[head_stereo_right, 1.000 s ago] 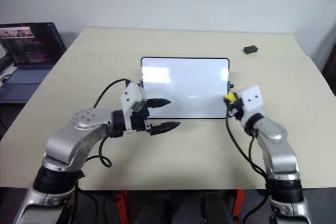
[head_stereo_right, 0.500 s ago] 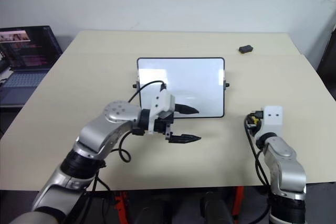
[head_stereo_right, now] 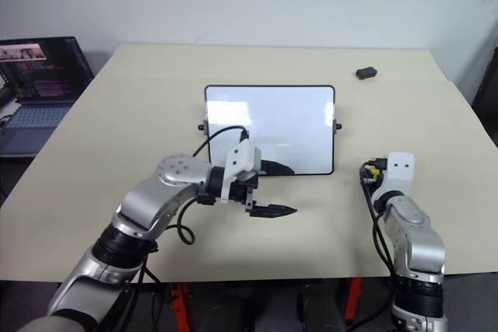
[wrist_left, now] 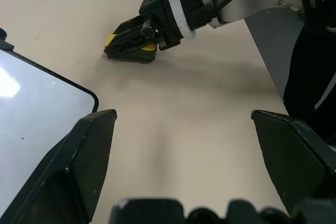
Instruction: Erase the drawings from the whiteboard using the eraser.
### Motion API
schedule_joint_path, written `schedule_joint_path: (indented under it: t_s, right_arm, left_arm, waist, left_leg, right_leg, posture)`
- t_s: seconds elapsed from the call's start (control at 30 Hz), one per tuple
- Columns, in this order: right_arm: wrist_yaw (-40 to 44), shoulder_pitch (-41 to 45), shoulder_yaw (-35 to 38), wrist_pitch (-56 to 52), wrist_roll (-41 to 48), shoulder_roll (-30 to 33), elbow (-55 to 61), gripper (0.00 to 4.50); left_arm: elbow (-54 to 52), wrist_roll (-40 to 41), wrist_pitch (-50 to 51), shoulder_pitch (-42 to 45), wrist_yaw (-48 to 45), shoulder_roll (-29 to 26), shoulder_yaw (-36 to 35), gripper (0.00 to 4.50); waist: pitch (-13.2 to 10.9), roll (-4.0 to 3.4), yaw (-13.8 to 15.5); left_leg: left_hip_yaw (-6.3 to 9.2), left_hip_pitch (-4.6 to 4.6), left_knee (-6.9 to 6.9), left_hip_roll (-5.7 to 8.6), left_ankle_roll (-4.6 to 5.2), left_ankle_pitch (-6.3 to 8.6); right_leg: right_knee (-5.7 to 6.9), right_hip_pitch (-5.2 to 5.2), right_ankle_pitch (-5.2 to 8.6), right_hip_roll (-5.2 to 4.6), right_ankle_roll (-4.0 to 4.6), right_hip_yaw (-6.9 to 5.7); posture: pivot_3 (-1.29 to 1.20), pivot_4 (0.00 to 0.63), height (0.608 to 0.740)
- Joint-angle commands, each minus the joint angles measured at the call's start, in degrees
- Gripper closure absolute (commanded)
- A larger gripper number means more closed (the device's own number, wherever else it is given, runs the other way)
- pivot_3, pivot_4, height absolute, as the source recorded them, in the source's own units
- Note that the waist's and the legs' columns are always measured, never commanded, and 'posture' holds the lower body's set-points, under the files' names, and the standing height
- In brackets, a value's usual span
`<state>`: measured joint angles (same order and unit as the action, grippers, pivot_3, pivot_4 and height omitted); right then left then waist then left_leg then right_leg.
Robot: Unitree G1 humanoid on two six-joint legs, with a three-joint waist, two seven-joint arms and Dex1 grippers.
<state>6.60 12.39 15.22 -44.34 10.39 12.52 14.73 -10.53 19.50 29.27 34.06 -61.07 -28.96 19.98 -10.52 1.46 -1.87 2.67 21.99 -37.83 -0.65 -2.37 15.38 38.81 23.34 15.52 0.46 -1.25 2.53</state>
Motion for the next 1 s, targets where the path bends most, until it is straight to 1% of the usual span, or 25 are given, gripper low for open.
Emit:
schedule_joint_path:
  t_s: [0.03,0.1,0.17,0.23,0.27,0.3,0.4,0.53,0.7,0.8,0.87,1.0]
  right_arm:
    - [-0.1,0.9,1.1,0.2,1.1,0.6,0.7,3.38]
    - [-0.1,0.9,1.2,0.3,1.3,0.6,0.7,3.38]
    - [-0.1,0.9,1.4,0.6,1.5,0.4,0.5,2.67]
    - [-0.1,0.9,1.4,1.0,1.8,0.3,0.6,2.33]
    - [-0.1,0.9,1.3,1.4,1.8,0.3,1.0,1.86]
    - [-0.2,0.8,1.3,1.7,1.8,0.3,1.2,1.76]
    - [0.7,0.8,1.8,4.3,4.5,-1.0,5.1,0.78]
    - [0.4,0.2,2.9,8.7,5.2,-1.2,9.0,0.78]
    - [0.8,-3.3,5.6,20.1,4.7,-1.4,9.2,0.78]
    - [4.0,-5.3,5.6,27.4,5.1,-0.9,7.6,0.78]
    - [7.4,-6.5,4.6,30.5,6.9,-1.1,7.7,0.78]
    - [13.0,-10.6,1.0,32.5,9.2,-0.6,9.6,0.78]
  left_arm:
    - [-1.9,0.1,-0.5,0.2,0.4,0.3,-1.2,0.0]
    - [-2.0,0.1,-0.5,0.0,0.5,0.3,-1.2,0.0]
    - [-2.1,0.1,-0.4,-0.2,0.7,0.4,-1.2,0.0]
    - [-2.1,0.2,-0.4,-0.4,0.9,0.3,-1.3,0.0]
    - [-2.1,0.2,-0.3,-0.6,1.0,0.2,-1.5,0.0]
    - [-2.1,0.3,-0.3,-0.8,1.1,0.2,-1.6,0.0]
    - [-2.2,0.6,0.3,-2.2,2.3,-0.4,-3.4,0.0]
    - [-1.7,0.5,1.1,-4.2,6.9,-0.3,-7.9,0.0]
    - [-4.1,3.3,3.9,-9.3,17.7,2.2,-19.2,0.0]
    - [-7.8,3.6,4.5,-14.4,25.0,4.7,-24.7,0.0]
    - [-11.0,2.5,3.7,-18.1,29.5,6.6,-26.3,0.0]
    - [-16.9,0.4,2.0,-25.2,37.6,10.8,-27.9,0.0]
  waist:
    - [0.0,0.0,0.0]
    - [0.0,0.0,0.0]
    - [0.0,0.0,0.0]
    - [0.0,0.0,0.0]
    - [0.0,0.0,0.0]
    - [0.0,0.0,0.0]
    - [0.0,0.0,0.0]
    - [0.0,-0.03,0.0]
    - [0.0,-0.03,0.0]
    - [0.0,-0.03,0.0]
    - [0.0,-0.03,0.0]
    - [0.0,-0.03,0.1]
  left_leg:
    - [0.0,0.0,0.0,0.0,0.0,0.0]
    - [0.0,0.0,0.0,0.0,0.0,0.0]
    - [0.0,0.0,0.0,0.0,0.0,0.0]
    - [-0.01,0.0,0.0,0.0,0.0,0.0]
    - [0.0,0.0,0.0,0.0,0.0,0.0]
    - [0.0,0.0,0.0,0.0,0.0,0.0]
    - [0.0,0.0,0.0,0.0,0.0,0.0]
    - [0.04,0.01,0.01,-0.04,0.0,0.0]
    - [0.04,0.02,-0.01,-0.04,0.0,0.0]
    - [0.03,0.04,0.0,-0.04,0.0,0.01]
    - [0.0,0.0,0.01,-0.05,0.0,0.01]
    - [0.05,-0.07,0.0,-0.05,-0.01,0.01]
  right_leg:
    - [0.0,0.0,0.0,0.0,0.0,0.0]
    - [0.0,0.0,0.0,0.01,0.0,0.0]
    - [0.0,0.0,0.0,0.01,0.0,0.0]
    - [0.0,0.0,0.0,0.01,0.0,0.01]
    - [0.0,0.0,0.0,0.01,0.0,0.0]
    - [0.0,0.0,0.0,0.01,0.0,0.0]
    - [0.0,0.0,0.0,0.0,0.0,0.01]
    - [0.03,0.04,0.0,0.02,0.0,-0.02]
    - [0.02,0.03,0.0,-0.01,-0.01,-0.02]
    - [-0.01,0.03,0.0,-0.09,0.0,-0.01]
    - [-0.01,0.03,0.0,-0.28,0.0,0.02]
    - [0.05,-0.03,-0.01,-0.31,0.01,-0.03]
  posture:
    - [0.0,0.15,0.74]
    - [0.0,0.15,0.74]
    - [0.0,0.15,0.74]
    - [0.0,0.15,0.74]
    - [0.0,0.15,0.74]
    - [0.0,0.15,0.74]
    - [0.0,0.15,0.74]
    - [0.0,0.15,0.74]
    - [0.0,0.15,0.74]
    - [0.0,0.15,0.74]
    - [0.0,0.15,0.74]
    - [0.0,0.15,0.74]
